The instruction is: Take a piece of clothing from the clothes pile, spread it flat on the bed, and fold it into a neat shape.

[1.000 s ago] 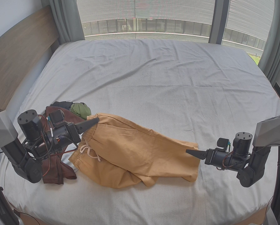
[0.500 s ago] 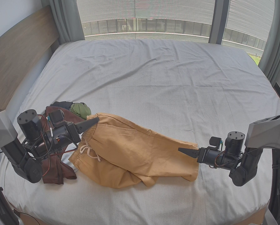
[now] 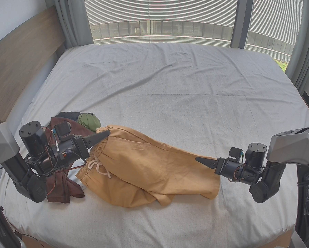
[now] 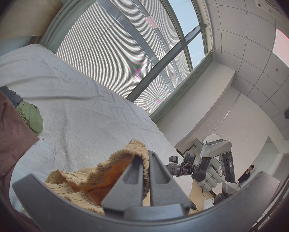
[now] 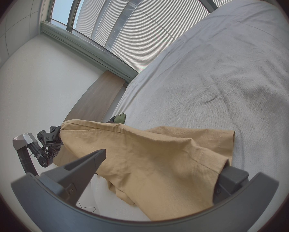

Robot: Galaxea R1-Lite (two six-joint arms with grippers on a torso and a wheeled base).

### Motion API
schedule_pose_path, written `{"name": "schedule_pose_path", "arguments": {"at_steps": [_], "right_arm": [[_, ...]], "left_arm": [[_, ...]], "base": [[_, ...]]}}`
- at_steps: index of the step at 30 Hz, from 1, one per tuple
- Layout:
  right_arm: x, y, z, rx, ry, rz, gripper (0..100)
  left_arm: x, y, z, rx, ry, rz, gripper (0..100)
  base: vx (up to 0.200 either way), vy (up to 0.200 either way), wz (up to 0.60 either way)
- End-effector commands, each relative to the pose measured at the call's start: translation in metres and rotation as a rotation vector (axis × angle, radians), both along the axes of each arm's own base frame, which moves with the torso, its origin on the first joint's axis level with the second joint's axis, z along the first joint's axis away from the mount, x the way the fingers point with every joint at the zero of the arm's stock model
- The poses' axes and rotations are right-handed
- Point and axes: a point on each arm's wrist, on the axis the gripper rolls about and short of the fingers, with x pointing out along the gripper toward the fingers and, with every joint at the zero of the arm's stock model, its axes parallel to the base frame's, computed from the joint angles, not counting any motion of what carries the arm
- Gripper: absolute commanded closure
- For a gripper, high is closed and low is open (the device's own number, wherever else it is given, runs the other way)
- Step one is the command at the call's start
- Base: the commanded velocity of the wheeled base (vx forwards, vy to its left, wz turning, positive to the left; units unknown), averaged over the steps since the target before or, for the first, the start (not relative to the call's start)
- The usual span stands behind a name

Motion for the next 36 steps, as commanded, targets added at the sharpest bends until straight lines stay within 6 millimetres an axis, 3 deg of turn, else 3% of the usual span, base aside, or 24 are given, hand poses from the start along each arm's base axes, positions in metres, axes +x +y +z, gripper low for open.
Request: {"name": "schedule_pose_path", "arguments": {"at_steps": [1,7,8,17,21,30,36], "right_arm": [[0.003,0.002,0.0,0.009,-0.004,0.0,0],[0.005,0.002,-0.001,0.011,-0.006,-0.001,0],[0.005,0.002,-0.001,0.011,-0.004,-0.001,100],[0.006,0.002,0.003,0.023,-0.005,-0.053,100],[0.005,0.0,0.02,0.042,-0.035,-0.061,100],[-0.029,-0.009,0.109,0.146,-0.186,-0.064,100],[-0.045,-0.014,0.124,0.15,-0.214,-0.062,100]], "left_arm": [[0.0,0.0,0.0,0.0,0.001,-0.002,100],[-0.001,-0.001,0.0,-0.001,-0.001,-0.003,100],[0.0,-0.001,0.001,-0.001,-0.002,-0.003,100],[-0.001,-0.001,0.005,-0.005,-0.014,-0.003,100],[-0.001,-0.001,0.006,-0.007,-0.017,-0.003,100],[-0.017,-0.011,0.047,-0.07,-0.114,-0.05,100],[-0.025,-0.018,0.061,-0.093,-0.149,-0.083,100]], "base": [[0.0,0.0,0.0],[0.0,0.0,0.0],[0.0,0.0,0.0],[0.0,0.0,0.0],[0.0,0.0,0.0],[0.0,0.0,0.0],[0.0,0.0,0.0]]}}
